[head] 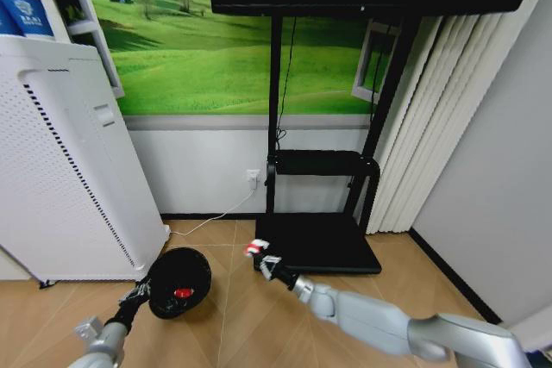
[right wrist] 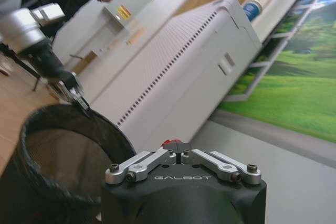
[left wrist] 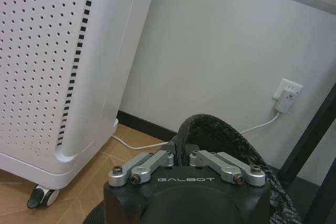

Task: Pick up the trash bin and place the garbage on the floor into it.

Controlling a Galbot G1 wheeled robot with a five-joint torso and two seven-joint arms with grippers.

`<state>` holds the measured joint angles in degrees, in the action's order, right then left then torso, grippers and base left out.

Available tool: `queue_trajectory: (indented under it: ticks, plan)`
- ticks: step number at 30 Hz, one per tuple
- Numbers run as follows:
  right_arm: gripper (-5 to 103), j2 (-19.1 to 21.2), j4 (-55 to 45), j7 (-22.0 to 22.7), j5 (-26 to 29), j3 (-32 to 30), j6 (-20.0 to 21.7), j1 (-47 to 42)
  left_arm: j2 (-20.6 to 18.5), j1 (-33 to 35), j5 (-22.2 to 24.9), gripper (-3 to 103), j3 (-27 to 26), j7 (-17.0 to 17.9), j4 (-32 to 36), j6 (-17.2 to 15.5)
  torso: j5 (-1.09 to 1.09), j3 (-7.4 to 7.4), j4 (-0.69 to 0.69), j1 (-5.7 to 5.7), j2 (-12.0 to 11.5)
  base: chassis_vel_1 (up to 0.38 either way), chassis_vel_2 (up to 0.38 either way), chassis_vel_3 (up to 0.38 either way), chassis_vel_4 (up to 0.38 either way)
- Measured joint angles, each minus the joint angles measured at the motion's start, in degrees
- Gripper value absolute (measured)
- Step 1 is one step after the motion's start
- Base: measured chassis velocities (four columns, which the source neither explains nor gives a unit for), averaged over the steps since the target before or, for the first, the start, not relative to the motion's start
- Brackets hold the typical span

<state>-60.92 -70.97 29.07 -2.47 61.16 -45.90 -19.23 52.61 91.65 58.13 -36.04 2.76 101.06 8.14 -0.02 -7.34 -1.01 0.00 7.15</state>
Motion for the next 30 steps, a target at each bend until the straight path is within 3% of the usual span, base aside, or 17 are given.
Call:
queue_trajectory:
  ticks: [12, 30]
  plan:
    - [0, -12.4, 3.6, 0.3, 0.3, 5.8, 0.1, 3.8, 1.5, 0.6, -1.1, 7, -0.1, 0.0, 0.9, 0.0, 0.01, 0.0, 0.02, 0.0, 0.0, 0.0, 0.0, 0.0, 0.0]
    - [0, -21.4, 16.4, 1.2, 1.3, 9.1, 0.1, -0.2, 1.5, 1.4, -1.3, 7, -0.1, -0.3, 2.1, -0.2, 0.01, 0.0, 0.0, 0.0, 0.0, 0.0, 0.0, 0.0, 0.0]
